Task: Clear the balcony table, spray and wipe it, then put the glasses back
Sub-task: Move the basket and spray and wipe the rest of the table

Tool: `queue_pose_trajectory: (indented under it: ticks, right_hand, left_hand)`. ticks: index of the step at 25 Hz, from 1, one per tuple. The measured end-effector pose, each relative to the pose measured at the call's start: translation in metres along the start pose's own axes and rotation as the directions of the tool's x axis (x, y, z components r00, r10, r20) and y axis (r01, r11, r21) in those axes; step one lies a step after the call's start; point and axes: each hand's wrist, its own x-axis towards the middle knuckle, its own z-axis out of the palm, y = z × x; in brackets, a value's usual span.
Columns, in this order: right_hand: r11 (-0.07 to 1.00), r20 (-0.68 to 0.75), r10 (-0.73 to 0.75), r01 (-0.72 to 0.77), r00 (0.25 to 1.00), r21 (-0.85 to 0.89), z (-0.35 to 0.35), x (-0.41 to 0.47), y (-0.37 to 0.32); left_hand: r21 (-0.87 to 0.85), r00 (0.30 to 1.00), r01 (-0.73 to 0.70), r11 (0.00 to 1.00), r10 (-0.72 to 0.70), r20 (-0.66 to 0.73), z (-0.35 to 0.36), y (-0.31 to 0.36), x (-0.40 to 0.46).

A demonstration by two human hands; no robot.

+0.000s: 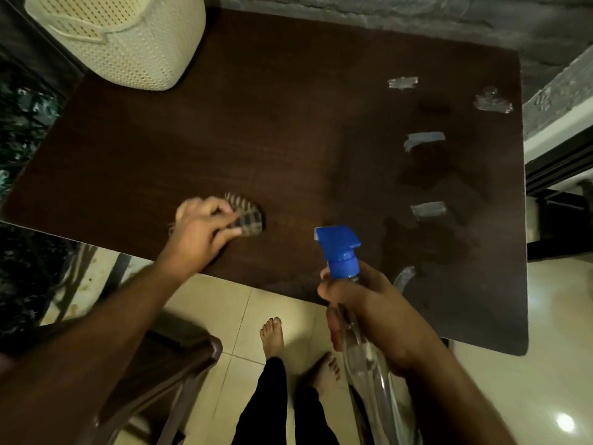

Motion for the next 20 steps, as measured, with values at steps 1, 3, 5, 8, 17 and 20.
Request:
queue_pose_trajectory:
  ticks: [1, 3, 5, 8, 17, 20]
  right_hand:
    - [1.000, 0.003, 0.004, -0.004, 1.000, 0.008, 0.002, 0.002, 0.001]
    - [1.000, -0.003, -0.003, 0.003, 1.000, 0.027, 0.006, 0.006, -0.004]
    - [1.000, -0.014, -0.011, 0.011, 1.000, 0.028, 0.008, 0.009, -0.015]
    - [0.997, -0.033, -0.029, 0.031, 0.999, 0.076, 0.003, 0.008, -0.029]
    - [0.995, -0.084, -0.037, 0.044, 0.996, 0.084, -0.013, 0.008, -0.027]
    - [0.994, -0.080, -0.036, 0.043, 0.996, 0.095, -0.020, 0.007, -0.029]
  left_hand:
    - [0.022, 0.996, 0.074, 0.997, -0.073, -0.051, 0.004, -0.003, 0.031]
    - [0.033, 0.997, 0.060, 0.998, -0.058, -0.056, 0.021, 0.033, 0.069]
    - [0.013, 0.996, -0.081, 0.997, 0.081, 0.048, 0.040, 0.084, 0.047]
    - [-0.067, 0.926, -0.272, 0.960, 0.280, 0.253, 0.034, 0.091, -0.038]
    - [-0.013, 0.986, -0.116, 0.993, 0.117, 0.116, 0.039, 0.081, 0.028]
    - [-0.070, 0.910, -0.340, 0.938, 0.347, 0.225, 0.032, 0.087, -0.043]
